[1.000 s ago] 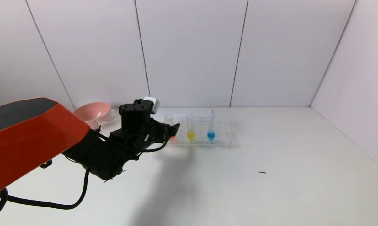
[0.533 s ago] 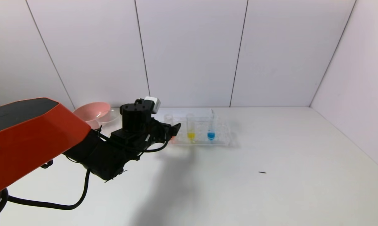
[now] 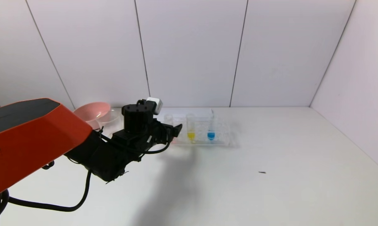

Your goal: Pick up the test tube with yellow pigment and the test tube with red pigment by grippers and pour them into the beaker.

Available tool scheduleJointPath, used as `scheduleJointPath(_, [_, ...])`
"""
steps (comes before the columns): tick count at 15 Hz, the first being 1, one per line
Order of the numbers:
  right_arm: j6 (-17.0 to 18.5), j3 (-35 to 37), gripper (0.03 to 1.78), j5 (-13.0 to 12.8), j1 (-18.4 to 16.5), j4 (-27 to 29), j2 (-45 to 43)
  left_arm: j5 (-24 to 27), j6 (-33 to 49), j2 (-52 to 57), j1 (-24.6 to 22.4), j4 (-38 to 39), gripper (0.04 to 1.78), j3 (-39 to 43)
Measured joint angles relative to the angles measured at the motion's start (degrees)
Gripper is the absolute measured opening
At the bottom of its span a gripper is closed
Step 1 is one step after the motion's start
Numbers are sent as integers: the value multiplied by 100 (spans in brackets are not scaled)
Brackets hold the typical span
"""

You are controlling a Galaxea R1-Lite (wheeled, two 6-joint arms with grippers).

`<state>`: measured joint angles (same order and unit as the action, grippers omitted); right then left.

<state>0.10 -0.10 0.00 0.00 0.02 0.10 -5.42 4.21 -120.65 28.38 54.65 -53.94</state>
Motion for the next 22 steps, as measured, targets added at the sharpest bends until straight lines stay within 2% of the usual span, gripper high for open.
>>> scheduleJointPath(3, [0, 0, 170, 0, 0, -2, 0, 9, 0, -40, 9, -5, 134, 1])
scheduleJointPath(7, [0, 2, 170, 0, 0, 0, 0, 17, -2, -52, 26, -11, 61, 20])
scheduleJointPath(8, [0, 2, 170, 0, 0, -2, 0, 17, -2, -55, 26, -13, 48, 23])
scheduleJointPath(10, [0, 2, 170, 0, 0, 0, 0, 20, -10, -52, 22, -11, 44, 30])
scheduleJointPath(22, [0, 0, 170, 0, 0, 0, 0, 13, -74, 63, 20, -27, 44, 9])
